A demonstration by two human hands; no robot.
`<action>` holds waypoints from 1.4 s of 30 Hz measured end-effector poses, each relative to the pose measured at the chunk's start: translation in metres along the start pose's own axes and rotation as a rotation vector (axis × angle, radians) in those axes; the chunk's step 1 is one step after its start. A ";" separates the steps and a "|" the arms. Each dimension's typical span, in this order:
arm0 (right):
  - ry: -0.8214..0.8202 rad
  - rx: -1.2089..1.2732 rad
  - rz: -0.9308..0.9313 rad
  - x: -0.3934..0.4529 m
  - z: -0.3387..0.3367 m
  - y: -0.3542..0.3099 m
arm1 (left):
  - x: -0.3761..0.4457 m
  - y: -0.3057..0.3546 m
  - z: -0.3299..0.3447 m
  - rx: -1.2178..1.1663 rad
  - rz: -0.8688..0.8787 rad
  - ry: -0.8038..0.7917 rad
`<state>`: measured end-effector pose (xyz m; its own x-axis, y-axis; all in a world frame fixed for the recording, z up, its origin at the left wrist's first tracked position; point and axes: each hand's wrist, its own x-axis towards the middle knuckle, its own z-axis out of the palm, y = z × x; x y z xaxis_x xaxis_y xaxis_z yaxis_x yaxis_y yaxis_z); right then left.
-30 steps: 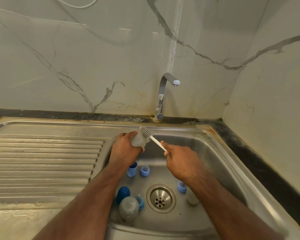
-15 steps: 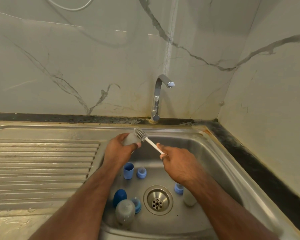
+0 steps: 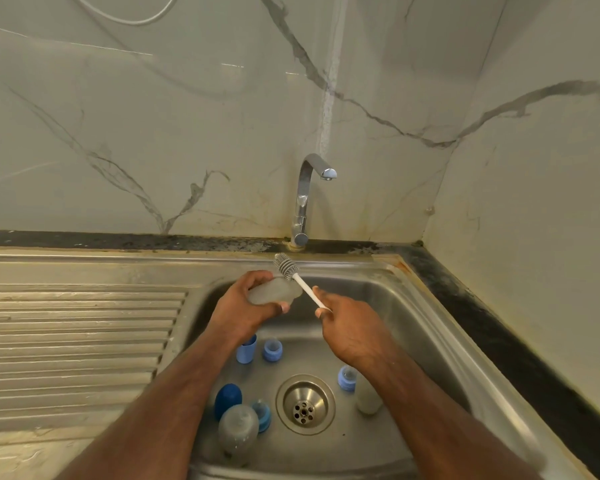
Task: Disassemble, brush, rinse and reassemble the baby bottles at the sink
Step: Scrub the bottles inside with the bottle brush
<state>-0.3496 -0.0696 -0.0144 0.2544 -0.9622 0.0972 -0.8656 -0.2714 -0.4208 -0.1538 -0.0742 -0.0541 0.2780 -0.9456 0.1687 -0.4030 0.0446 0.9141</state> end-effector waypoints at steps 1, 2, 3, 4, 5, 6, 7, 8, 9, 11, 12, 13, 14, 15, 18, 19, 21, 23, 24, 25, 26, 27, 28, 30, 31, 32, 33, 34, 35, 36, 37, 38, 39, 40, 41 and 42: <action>-0.003 0.024 0.013 0.001 0.000 0.001 | 0.000 0.001 0.000 -0.059 -0.007 0.027; -0.012 0.055 0.022 0.001 0.001 0.002 | 0.002 0.002 -0.001 -0.157 -0.041 0.064; -0.027 0.097 0.029 0.000 0.002 0.003 | 0.003 0.002 -0.003 -0.279 -0.083 0.101; -0.046 0.146 0.032 -0.002 0.002 0.003 | 0.005 0.002 -0.005 -0.391 -0.116 0.131; -0.061 0.190 0.033 -0.004 0.002 0.002 | 0.006 0.001 -0.007 -0.469 -0.131 0.150; -0.062 0.209 0.029 -0.005 0.001 0.001 | 0.007 0.000 -0.009 -0.500 -0.128 0.160; -0.045 0.201 0.023 -0.004 -0.001 0.000 | 0.007 -0.001 -0.009 -0.489 -0.112 0.166; -0.013 0.183 0.014 -0.004 -0.004 -0.001 | 0.007 -0.001 -0.010 -0.439 -0.083 0.161; 0.020 0.170 0.003 -0.004 -0.006 -0.001 | 0.007 -0.002 -0.009 -0.359 -0.049 0.145; 0.024 0.181 -0.037 -0.007 -0.010 -0.005 | 0.007 -0.003 -0.009 -0.210 0.003 0.105; -0.008 0.191 -0.061 -0.011 -0.011 -0.009 | 0.008 -0.004 -0.010 -0.170 0.018 0.097; -0.046 0.195 -0.076 -0.015 -0.010 -0.013 | 0.008 -0.005 -0.010 -0.145 0.026 0.105; -0.070 0.192 -0.084 -0.018 -0.009 -0.016 | 0.009 -0.006 -0.010 -0.122 0.019 0.123; -0.070 0.175 -0.088 -0.018 -0.007 -0.016 | 0.009 -0.006 -0.009 -0.091 0.008 0.138; -0.010 0.076 -0.063 -0.012 -0.008 -0.012 | 0.007 -0.006 -0.006 0.004 0.003 0.121; 0.003 0.050 -0.058 -0.011 -0.008 -0.010 | 0.007 -0.006 -0.005 0.017 0.006 0.110; -0.006 0.069 -0.070 -0.012 -0.009 -0.011 | 0.009 -0.007 -0.005 0.031 0.008 0.106; -0.057 0.159 -0.087 -0.015 -0.007 -0.014 | 0.011 -0.008 -0.008 0.035 -0.002 0.128; -0.070 0.169 -0.090 -0.015 -0.007 -0.015 | 0.012 -0.008 -0.010 0.025 -0.006 0.140; -0.059 0.154 -0.084 -0.013 -0.006 -0.014 | 0.012 -0.008 -0.011 0.010 -0.006 0.146; -0.034 0.127 -0.074 -0.010 -0.007 -0.013 | 0.011 -0.008 -0.011 -0.005 -0.006 0.142; -0.010 0.104 -0.067 -0.009 -0.007 -0.012 | 0.010 -0.007 -0.011 -0.018 -0.007 0.131; -0.001 0.099 -0.068 -0.009 -0.006 -0.011 | 0.010 -0.007 -0.011 -0.022 -0.005 0.120; -0.021 0.141 -0.086 -0.012 -0.005 -0.013 | 0.010 -0.008 -0.009 -0.001 0.006 0.108; -0.040 0.163 -0.091 -0.013 -0.004 -0.014 | 0.010 -0.007 -0.009 0.005 0.006 0.109; -0.045 0.164 -0.088 -0.013 -0.004 -0.014 | 0.010 -0.007 -0.009 -0.002 0.004 0.111; -0.033 0.145 -0.078 -0.011 -0.005 -0.013 | 0.010 -0.007 -0.009 -0.021 0.003 0.108; -0.011 0.119 -0.060 -0.009 -0.007 -0.011 | 0.010 -0.007 -0.008 -0.035 0.004 0.100; 0.011 0.104 -0.044 -0.008 -0.007 -0.010 | 0.009 -0.006 -0.007 -0.039 0.012 0.091; 0.020 0.104 -0.042 -0.008 -0.007 -0.010 | 0.009 -0.006 -0.006 -0.039 0.020 0.086; 0.010 0.119 -0.054 -0.009 -0.007 -0.011 | 0.008 -0.005 -0.005 -0.043 0.019 0.084; -0.012 0.153 -0.072 -0.012 -0.006 -0.013 | 0.008 -0.004 -0.005 -0.051 0.016 0.087; -0.036 0.185 -0.085 -0.014 -0.005 -0.014 | 0.008 -0.004 -0.005 -0.065 0.013 0.097; -0.043 0.201 -0.085 -0.012 -0.006 -0.013 | 0.008 -0.004 -0.005 -0.085 0.009 0.103; -0.030 0.199 -0.071 -0.009 -0.007 -0.011 | 0.007 -0.003 -0.006 -0.107 0.003 0.101; -0.010 0.189 -0.046 -0.006 -0.008 -0.008 | 0.006 -0.002 -0.006 -0.129 -0.002 0.096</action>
<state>-0.3475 -0.0618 -0.0046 0.2970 -0.9484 0.1113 -0.7570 -0.3049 -0.5779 -0.1463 -0.0785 -0.0530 0.3634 -0.9108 0.1958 -0.2891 0.0896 0.9531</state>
